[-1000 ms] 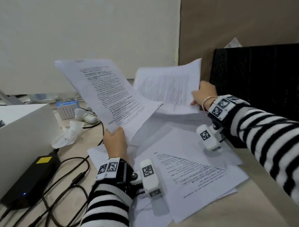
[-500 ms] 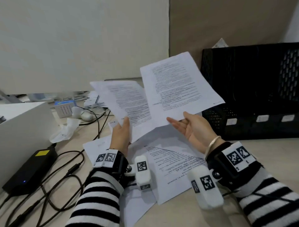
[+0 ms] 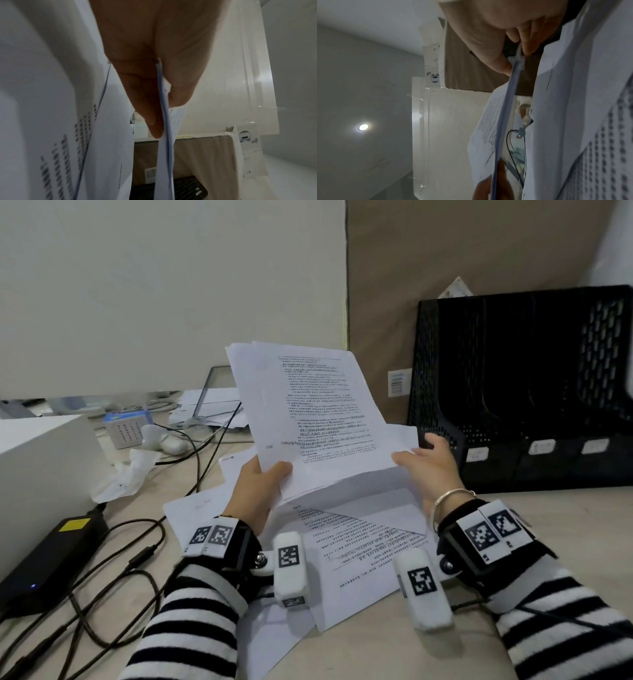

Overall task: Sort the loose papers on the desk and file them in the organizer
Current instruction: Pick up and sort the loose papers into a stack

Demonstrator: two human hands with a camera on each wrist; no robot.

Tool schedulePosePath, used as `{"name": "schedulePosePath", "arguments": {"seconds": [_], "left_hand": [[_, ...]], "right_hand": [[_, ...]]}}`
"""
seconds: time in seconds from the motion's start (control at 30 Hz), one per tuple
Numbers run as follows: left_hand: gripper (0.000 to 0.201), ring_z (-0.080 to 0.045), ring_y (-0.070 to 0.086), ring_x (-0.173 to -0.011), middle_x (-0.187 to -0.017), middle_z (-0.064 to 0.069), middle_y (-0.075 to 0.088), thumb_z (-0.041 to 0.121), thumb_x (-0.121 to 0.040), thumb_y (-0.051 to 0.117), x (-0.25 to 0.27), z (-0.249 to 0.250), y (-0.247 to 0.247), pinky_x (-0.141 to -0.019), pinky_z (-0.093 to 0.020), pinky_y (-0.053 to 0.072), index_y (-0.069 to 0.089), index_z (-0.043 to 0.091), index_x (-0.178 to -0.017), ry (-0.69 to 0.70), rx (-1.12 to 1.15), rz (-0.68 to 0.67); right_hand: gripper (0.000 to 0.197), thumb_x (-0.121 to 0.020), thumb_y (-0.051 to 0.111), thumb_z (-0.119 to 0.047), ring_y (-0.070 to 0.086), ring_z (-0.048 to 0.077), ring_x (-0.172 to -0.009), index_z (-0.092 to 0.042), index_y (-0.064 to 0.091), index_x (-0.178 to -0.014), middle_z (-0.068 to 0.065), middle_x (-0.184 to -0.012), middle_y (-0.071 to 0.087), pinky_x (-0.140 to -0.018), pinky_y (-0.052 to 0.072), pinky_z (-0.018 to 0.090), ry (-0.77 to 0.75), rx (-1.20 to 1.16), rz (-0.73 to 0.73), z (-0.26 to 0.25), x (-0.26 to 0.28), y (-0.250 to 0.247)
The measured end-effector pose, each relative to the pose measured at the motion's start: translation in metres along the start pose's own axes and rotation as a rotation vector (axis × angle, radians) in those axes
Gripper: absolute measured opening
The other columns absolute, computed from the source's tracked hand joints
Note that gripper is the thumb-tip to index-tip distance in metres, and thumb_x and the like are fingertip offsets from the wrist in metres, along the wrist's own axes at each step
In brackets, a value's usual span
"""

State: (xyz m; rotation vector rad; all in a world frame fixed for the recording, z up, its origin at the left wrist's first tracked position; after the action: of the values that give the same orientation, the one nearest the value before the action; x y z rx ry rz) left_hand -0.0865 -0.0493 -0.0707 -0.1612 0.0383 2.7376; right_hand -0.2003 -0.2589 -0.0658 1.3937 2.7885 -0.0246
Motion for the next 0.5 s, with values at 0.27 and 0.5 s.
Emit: {"name": "schedulePosePath", "arguments": {"seconds": [0.27, 0.5], "left_hand": [[0.026, -0.027, 0.070, -0.098, -0.112, -0.011, 0.072, 0.006, -0.096, 0.052, 0.004, -0.001, -0.008, -0.077, -0.038, 0.059, 0.059, 0.006, -0.121, -0.151, 0.179, -0.147], [0.015, -0.028, 0.055, -0.086, -0.086, -0.008, 0.060, 0.004, -0.082, 0.055, -0.009, -0.011, -0.041, -0.078, -0.046, 0.051, 0.062, 0.011, -0.093, -0.177, 0.187, 0.321]], "right_hand": [[0.032, -0.091, 0.051, 0.002, 0.048, 0.012, -0.076, -0.026, 0.067, -0.089, -0.004, -0.073, 0.059, -0.061, 0.036, 0.021, -0.044, 0.105, -0.288, -0.005, 0.004, 0.001], [0.015, -0.090, 0.059, -0.007, 0.063, 0.010, -0.078, -0.016, 0.066, -0.100, 0.006, -0.105, 0.070, -0.065, 0.042, 0.022, 0.064, 0.056, -0.232, -0.007, -0.007, -0.002]]}}
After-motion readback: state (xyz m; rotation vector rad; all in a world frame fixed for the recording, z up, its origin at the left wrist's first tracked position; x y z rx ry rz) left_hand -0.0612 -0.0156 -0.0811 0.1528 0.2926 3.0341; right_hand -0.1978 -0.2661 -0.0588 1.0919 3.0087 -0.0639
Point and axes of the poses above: each hand's wrist, its own x-axis away from the middle knuckle, its own y-axis out of the palm, z = x × y, the point moved 2 cm from there along -x, towards the middle knuckle
